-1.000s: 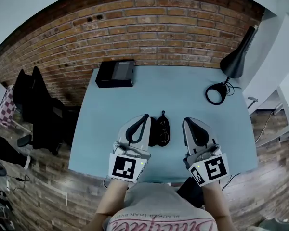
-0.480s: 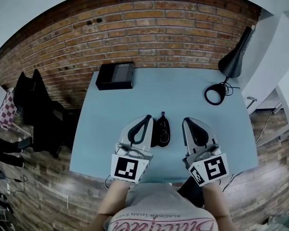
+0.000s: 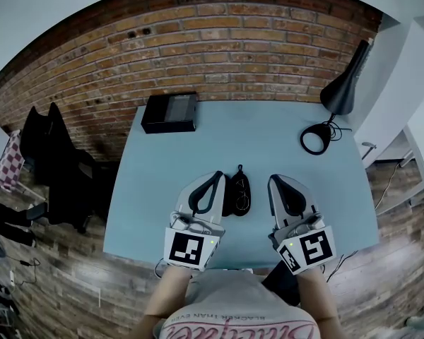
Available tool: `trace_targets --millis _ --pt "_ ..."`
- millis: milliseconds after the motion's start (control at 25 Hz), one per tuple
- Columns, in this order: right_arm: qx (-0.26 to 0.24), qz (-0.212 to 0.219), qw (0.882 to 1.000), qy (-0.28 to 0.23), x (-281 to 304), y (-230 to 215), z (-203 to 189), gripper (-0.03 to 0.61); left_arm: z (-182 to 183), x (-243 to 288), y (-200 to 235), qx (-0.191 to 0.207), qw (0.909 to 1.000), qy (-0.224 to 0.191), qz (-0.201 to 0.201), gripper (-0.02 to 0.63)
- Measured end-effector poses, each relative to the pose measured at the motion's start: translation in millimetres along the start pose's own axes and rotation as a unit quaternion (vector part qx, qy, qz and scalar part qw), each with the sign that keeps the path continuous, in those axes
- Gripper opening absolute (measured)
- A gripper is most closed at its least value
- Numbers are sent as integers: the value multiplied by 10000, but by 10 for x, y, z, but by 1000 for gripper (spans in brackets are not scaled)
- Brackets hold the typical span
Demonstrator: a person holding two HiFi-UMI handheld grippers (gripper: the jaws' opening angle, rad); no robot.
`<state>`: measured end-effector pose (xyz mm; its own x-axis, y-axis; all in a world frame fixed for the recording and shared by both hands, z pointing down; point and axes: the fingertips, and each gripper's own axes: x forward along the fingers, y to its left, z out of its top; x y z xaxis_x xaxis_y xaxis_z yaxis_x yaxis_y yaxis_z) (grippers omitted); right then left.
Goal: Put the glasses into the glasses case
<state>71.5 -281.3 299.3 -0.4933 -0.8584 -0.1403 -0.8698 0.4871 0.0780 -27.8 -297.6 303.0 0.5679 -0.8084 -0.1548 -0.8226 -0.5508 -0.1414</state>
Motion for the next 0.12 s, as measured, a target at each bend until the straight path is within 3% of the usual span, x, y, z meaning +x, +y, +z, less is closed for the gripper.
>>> trace_targets --millis 120 --pt "3 -5 10000 12 -8 21 -11 9 -11 -25 7 -20 10000 13 -1 5"
